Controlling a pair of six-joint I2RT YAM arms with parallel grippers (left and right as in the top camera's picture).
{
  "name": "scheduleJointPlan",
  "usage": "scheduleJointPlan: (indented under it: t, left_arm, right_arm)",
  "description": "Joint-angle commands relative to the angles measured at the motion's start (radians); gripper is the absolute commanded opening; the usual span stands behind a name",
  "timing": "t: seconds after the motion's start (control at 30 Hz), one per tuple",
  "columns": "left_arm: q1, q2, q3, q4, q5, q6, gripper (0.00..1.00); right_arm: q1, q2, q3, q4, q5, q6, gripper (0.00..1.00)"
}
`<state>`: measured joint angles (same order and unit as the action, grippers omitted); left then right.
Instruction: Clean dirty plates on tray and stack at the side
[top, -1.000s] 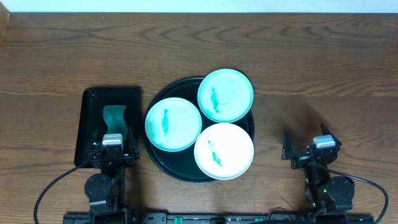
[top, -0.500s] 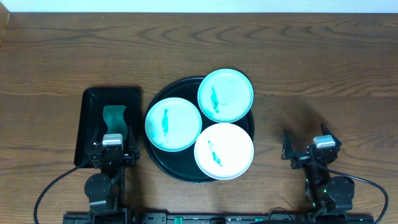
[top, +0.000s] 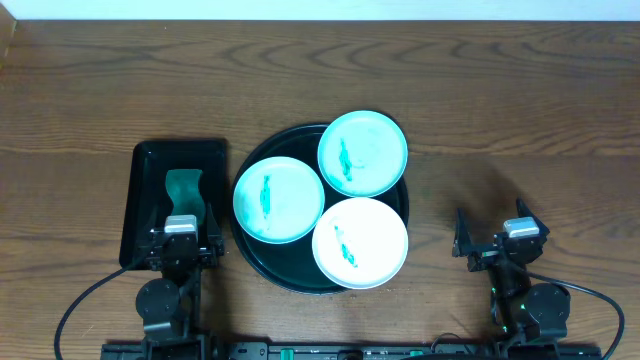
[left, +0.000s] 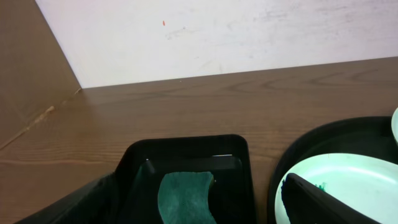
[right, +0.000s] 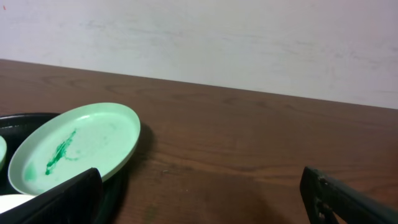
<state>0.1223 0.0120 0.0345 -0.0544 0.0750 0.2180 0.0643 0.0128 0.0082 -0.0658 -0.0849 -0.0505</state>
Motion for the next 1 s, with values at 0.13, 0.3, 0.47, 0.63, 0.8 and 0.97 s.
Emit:
scheduleJointPlan:
  t: [0.13,0.3,0.47,0.63,0.8,0.97]
  left_arm:
    - [-0.003,-0.006,-0.031,-0.01,-0.001,0.013,0.84]
    - [-0.003,-0.006,-0.031,-0.01,-0.001,0.013,0.84]
    - [-0.003,-0.006,-0.031,-0.011,-0.015,0.013,0.84]
    - [-0.003,-0.006,-0.031,-0.005,0.042,0.01,0.84]
    - [-0.003,-0.006,-0.028,-0.004,0.048,-0.005,0.84]
    - [-0.003,0.013,0.013,-0.015,0.056,-0.057,0.84]
  right_arm:
    - [0.011,-0.006,-0.003,-0.002,0.006,0.016,0.99]
    - [0.011,-0.006,-0.003,-0.002,0.006,0.016,0.99]
    - [0.011,-0.006,-0.003,0.003,0.006,0.016,0.99]
    - [0.011,-0.006,-0.003,0.03,-0.038,0.028,0.99]
    - [0.011,-0.006,-0.003,0.056,-0.049,0.027,0.99]
    - [0.011,-0.006,0.003,0.093,-0.082,0.027,0.99]
